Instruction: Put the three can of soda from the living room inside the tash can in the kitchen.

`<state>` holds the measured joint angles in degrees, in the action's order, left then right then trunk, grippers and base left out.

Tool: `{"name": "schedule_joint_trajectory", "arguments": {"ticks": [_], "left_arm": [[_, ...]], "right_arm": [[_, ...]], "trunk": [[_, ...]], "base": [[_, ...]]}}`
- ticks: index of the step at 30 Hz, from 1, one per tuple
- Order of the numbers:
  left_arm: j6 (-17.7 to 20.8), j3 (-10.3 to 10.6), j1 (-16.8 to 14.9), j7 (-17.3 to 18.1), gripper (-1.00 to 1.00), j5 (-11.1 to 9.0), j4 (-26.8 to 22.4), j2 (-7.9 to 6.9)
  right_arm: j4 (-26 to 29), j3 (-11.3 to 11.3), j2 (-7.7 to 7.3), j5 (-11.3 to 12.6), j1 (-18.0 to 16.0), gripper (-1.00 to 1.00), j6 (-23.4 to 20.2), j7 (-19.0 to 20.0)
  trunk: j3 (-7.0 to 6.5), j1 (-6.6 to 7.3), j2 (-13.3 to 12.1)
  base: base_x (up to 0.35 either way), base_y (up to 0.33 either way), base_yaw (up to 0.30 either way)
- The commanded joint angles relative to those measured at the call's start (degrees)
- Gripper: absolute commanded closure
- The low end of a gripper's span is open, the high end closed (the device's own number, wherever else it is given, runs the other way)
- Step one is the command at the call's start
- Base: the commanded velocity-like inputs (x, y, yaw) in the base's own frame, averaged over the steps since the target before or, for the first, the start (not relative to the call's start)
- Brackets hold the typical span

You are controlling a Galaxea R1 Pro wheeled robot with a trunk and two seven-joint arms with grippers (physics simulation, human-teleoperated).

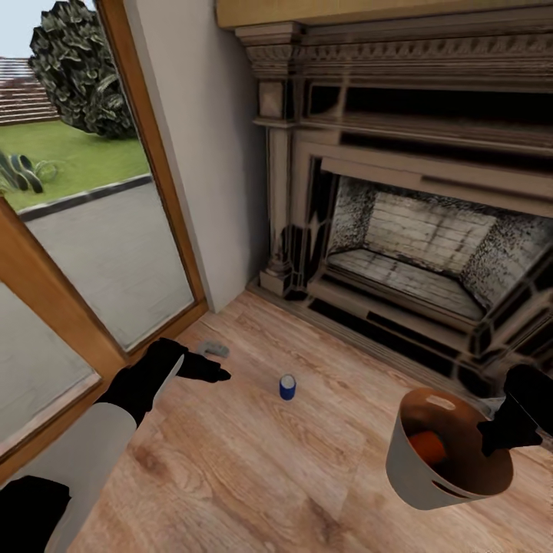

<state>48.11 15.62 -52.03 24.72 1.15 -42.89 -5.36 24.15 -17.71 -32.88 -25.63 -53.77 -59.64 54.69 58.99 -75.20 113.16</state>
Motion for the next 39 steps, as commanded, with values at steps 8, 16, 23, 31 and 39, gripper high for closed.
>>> {"name": "schedule_joint_trajectory", "arguments": {"ticks": [8,16,23,31,39], "left_arm": [[1.9,-0.03,0.0,-0.02,-1.0,-0.12,-0.28,0.0],[2.14,0.02,0.0,-0.02,-1.0,0.05,-0.12,0.06],[2.13,-0.02,0.0,-0.02,-1.0,-0.19,-0.23,0.04],[2.06,-0.03,0.0,-0.02,-1.0,-0.26,-0.12,0.05],[2.14,0.27,0.0,-0.08,-1.0,0.05,-0.01,0.09]], "right_arm": [[-0.06,0.2,-0.19,0.76,-0.05,1.0,-0.36,-0.02],[-0.34,0.29,-0.56,0.83,-0.09,1.0,-0.36,-0.02],[-0.41,0.3,-0.69,0.84,-0.09,1.0,-0.36,-0.02],[-0.46,0.3,-0.7,0.84,-0.16,1.0,-0.36,-0.02],[-0.5,0.3,-0.7,0.84,-0.27,1.0,-0.36,-0.02]], "trunk": [[-0.54,0.0,0.0],[-1.09,0.0,0.0],[-1.57,0.0,0.0],[-2.13,0.0,0.0],[-2.68,0.0,0.0]], "base": [[0.095,0.0,-0.195],[0.098,0.0,-0.193],[0.064,0.0,-0.188],[0.075,0.057,-0.187],[-0.091,0.214,-0.187]]}}
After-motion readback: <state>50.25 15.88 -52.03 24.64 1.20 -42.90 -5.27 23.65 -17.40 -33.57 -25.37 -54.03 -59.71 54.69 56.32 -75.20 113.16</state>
